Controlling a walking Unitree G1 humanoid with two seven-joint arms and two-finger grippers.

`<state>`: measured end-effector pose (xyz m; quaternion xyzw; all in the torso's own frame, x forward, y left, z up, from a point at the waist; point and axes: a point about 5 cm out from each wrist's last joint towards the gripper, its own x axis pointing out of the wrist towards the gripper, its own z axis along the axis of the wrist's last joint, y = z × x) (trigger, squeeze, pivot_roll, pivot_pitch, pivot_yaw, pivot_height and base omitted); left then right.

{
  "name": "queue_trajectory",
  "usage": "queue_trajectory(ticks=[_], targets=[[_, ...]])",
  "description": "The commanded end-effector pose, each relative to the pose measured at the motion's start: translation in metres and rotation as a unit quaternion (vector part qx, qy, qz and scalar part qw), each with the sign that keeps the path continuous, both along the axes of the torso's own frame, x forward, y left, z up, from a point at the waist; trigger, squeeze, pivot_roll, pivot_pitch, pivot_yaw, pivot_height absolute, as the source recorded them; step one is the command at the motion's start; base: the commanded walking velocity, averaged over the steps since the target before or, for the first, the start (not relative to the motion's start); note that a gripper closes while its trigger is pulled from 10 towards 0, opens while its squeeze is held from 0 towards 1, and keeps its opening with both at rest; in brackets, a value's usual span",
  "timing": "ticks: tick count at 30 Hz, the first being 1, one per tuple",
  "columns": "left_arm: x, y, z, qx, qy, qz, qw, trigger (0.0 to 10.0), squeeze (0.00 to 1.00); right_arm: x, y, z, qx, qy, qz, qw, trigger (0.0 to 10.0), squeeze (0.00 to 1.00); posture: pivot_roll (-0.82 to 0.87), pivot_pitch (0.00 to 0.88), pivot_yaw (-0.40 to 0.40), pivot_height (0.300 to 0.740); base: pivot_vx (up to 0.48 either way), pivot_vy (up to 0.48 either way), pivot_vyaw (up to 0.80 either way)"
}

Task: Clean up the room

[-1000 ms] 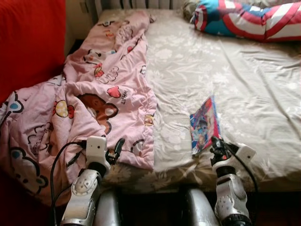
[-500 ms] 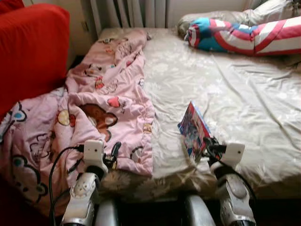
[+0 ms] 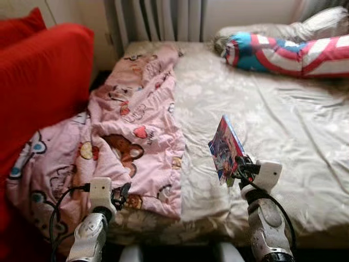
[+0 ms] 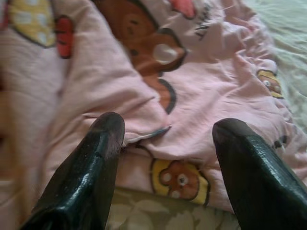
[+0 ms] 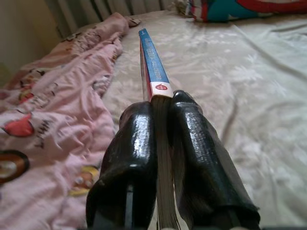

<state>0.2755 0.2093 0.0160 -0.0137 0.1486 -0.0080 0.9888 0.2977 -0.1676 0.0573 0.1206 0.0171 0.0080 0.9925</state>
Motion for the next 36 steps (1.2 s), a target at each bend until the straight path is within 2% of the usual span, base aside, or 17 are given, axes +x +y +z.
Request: queue_trajectory(ticks=[1, 2, 4, 8, 10, 16, 27, 31, 36], targets=[[-0.004, 0.003, -0.008, -0.002, 0.017, 0.002, 1.0, 10.0, 0.0, 0.006, 0.0, 0.015, -0.005, -0.03, 0.001, 1.0, 10.0, 0.0, -0.03, 0.031, -0.013, 0.721, 0.0, 0.0, 0.0], [-0.004, 0.003, -0.008, -0.002, 0.017, 0.002, 1.0, 10.0, 0.0, 0.006, 0.0, 0.015, -0.005, -0.03, 0.001, 1.0, 10.0, 0.0, -0.03, 0.031, -0.013, 0.721, 0.0, 0.0, 0.0], [-0.011, 0.003, -0.022, 0.001, 0.056, -0.003, 0.998, 10.0, 0.0, 0.008, 0.003, 0.016, -0.005, -0.03, 0.002, 1.0, 10.0, 0.0, -0.03, 0.032, -0.014, 0.731, 0.0, 0.0, 0.0], [-0.02, 0.006, -0.035, -0.012, 0.094, 0.014, 0.995, 10.0, 0.0, 0.009, 0.007, 0.016, -0.006, -0.027, 0.007, 1.0, 10.0, 0.0, -0.03, 0.034, -0.018, 0.731, 0.0, 0.0, 0.0], [-0.03, 0.005, -0.048, -0.006, 0.138, 0.013, 0.99, 10.0, 0.0, 0.01, 0.009, 0.015, -0.003, -0.025, 0.008, 1.0, 10.0, 0.0, -0.02, 0.038, -0.021, 0.731, 0.0, 0.0, 0.0], [-0.048, 0.006, -0.064, 0.013, 0.198, 0.009, 0.98, 10.0, 0.0, 0.011, 0.011, 0.015, -0.009, -0.023, 0.013, 1.0, 10.0, 0.0, -0.03, 0.036, -0.019, 0.731, 0.0, 0.0, 0.0], [-0.07, 0.009, -0.079, 0.004, 0.238, 0.033, 0.971, 10.0, 0.0, 0.011, 0.014, 0.014, -0.008, -0.022, 0.01, 1.0, 10.0, 0.0, -0.03, 0.034, -0.019, 0.731, 0.0, 0.0, 0.0], [-0.071, 0.007, -0.08, 0.007, 0.241, 0.028, 0.97, 10.0, 0.0, 0.011, 0.012, 0.012, -0.005, -0.016, 0.004, 1.0, 10.0, 0.0, -0.03, 0.037, -0.019, 0.731, 0.0, -0.234, 0.0], [-0.071, 0.006, -0.081, 0.007, 0.245, 0.032, 0.969, 10.0, 0.0, 0.01, 0.016, 0.012, -0.002, -0.015, 0.008, 1.0, 10.0, 0.0, -0.03, 0.037, -0.019, 0.731, 0.0, -0.288, -0.71]])
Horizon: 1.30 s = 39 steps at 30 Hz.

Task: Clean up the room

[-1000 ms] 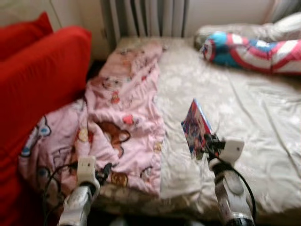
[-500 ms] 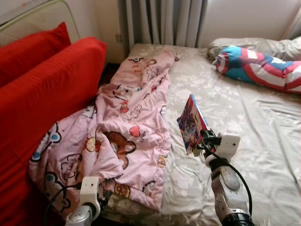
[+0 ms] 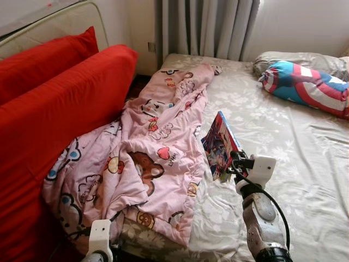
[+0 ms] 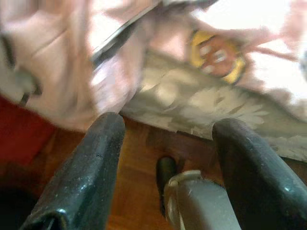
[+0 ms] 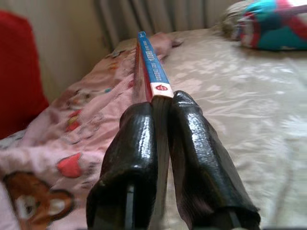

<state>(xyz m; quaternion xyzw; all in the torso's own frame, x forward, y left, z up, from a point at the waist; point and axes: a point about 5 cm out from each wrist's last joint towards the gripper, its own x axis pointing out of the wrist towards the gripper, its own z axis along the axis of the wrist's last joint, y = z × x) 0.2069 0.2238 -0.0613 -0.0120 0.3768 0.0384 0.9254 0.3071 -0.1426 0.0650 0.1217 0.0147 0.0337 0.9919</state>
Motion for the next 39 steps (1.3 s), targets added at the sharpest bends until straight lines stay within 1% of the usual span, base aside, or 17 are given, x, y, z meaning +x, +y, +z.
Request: queue_trajectory(ticks=[1, 3, 9, 19, 27, 39], targets=[[-0.0021, -0.0096, -0.0039, -0.005, 0.01, -0.009, 1.0, 10.0, 0.0, 0.0009, -0.0091, 0.004, -0.001, -0.011, -0.018, 1.0, 10.0, 0.0, -0.03, 0.037, -0.019, 0.731, 0.0, 0.0, -0.77], [-0.0024, -0.0099, -0.0042, -0.005, 0.011, -0.009, 1.0, 10.0, 0.0, 0.0007, -0.009, 0.0041, -0.001, -0.012, -0.019, 1.0, 10.0, 0.0, -0.03, 0.035, -0.02, 0.731, 0.0, 0.0, -0.38], [-0.006, -0.0097, -0.0064, -0.005, 0.019, -0.008, 1.0, 10.0, 0.0, -0.0004, -0.0077, 0.0034, -0.004, -0.015, -0.02, 1.0, 10.0, 0.0, -0.03, 0.03, -0.02, 0.731, 0.0, -0.48, 0.0], [-0.0069, -0.0101, -0.0069, -0.005, 0.02, -0.011, 1.0, 10.0, 0.0, -0.0006, -0.0077, 0.0019, -0.004, -0.012, -0.025, 1.0, 10.0, 0.0, -0.03, 0.018, -0.017, 0.731, 0.0, -0.48, 0.0], [-0.0082, -0.0106, -0.0076, -0.005, 0.021, -0.015, 1.0, 10.0, 0.0, -0.0003, -0.0085, 0.0018, -0.004, -0.013, -0.027, 1.0, 10.0, 0.0, -0.04, 0.01, -0.014, 0.731, 0.0, 0.0, 0.0], [-0.0047, -0.0128, -0.0059, -0.004, 0.013, -0.02, 1.0, 10.0, 0.0, 0.0003, -0.0109, 0.0022, -0.007, -0.013, -0.034, 0.999, 10.0, 0.0, -0.04, 0.015, -0.011, 0.731, 0.0, -0.48, 0.0]])
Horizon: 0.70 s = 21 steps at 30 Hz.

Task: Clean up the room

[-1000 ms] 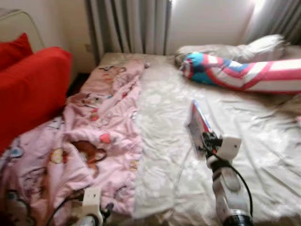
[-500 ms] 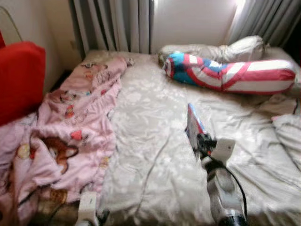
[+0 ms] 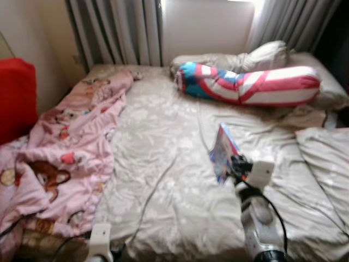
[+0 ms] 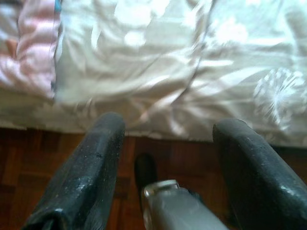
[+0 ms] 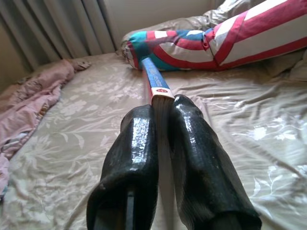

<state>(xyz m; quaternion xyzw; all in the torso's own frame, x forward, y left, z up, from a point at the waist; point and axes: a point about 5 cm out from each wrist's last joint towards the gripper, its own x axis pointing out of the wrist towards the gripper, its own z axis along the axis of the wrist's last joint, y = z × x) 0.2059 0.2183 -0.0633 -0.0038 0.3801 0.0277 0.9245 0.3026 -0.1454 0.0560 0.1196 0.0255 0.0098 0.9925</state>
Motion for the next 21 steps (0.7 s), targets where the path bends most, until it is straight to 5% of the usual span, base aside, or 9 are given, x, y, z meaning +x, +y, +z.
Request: queue_trajectory(ticks=[1, 21], targets=[[-0.0034, -0.0073, -0.0037, -0.007, 0.009, -0.009, 1.0, 10.0, 0.0, 0.0049, -0.0082, 0.0113, -0.004, -0.027, -0.012, 1.0, 10.0, 0.0, -0.04, 0.015, -0.011, 0.731, 0.0, -0.48, 0.0], [0.0009, -0.012, -0.0014, -0.011, -0.006, -0.012, 1.0, 10.0, 0.0, 0.0043, -0.0088, 0.01, -0.006, -0.025, -0.015, 1.0, 10.0, 0.0, -0.04, 0.03, -0.015, 0.731, 0.0, -0.456, 0.0]])
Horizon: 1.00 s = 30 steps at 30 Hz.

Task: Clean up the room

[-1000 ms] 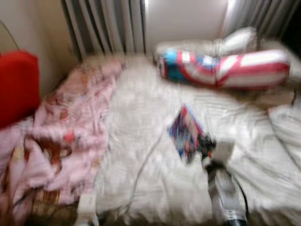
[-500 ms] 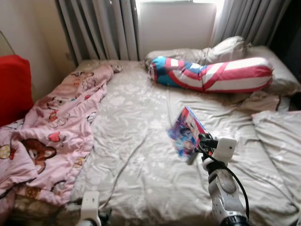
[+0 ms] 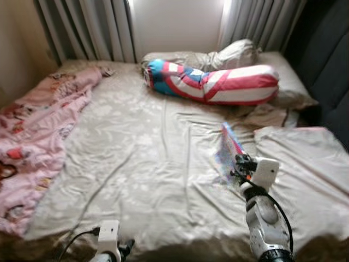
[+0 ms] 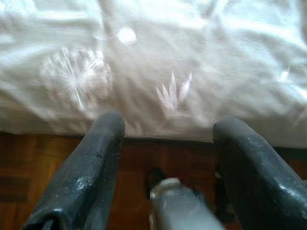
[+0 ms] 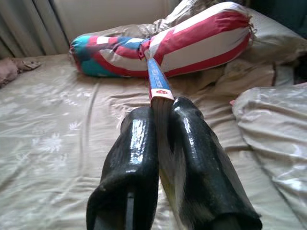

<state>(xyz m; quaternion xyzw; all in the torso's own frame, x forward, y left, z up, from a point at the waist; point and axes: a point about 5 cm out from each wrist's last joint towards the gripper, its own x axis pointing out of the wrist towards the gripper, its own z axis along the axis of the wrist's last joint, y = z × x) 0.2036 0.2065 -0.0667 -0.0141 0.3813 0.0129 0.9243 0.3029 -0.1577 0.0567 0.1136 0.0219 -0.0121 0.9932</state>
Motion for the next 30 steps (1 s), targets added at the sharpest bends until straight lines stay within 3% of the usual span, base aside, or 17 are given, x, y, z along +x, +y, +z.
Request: queue_trajectory(ticks=[1, 21, 30], targets=[[0.003, -0.001, 0.002, 0.002, -0.007, 0.0, 1.0, 10.0, 0.0, 0.004, 0.003, 0.009, 0.0, -0.023, 0.007, 1.0, 10.0, 0.0, -0.04, 0.03, -0.015, 0.731, 0.0, 0.0, 0.0], [0.004, -0.003, 0.002, -0.006, -0.004, -0.006, 1.0, 10.0, 0.0, 0.004, 0.003, 0.008, 0.0, -0.02, 0.005, 1.0, 10.0, 0.0, -0.04, 0.03, -0.013, 0.731, 0.0, 0.0, 0.0], [-0.01, 0.019, -0.002, 0.001, 0.018, 0.006, 1.0, 10.0, 0.0, 0.003, 0.003, 0.006, 0.001, -0.016, 0.001, 1.0, 10.0, 0.0, -0.04, 0.028, -0.015, 0.731, 0.082, 0.0, 0.0]])
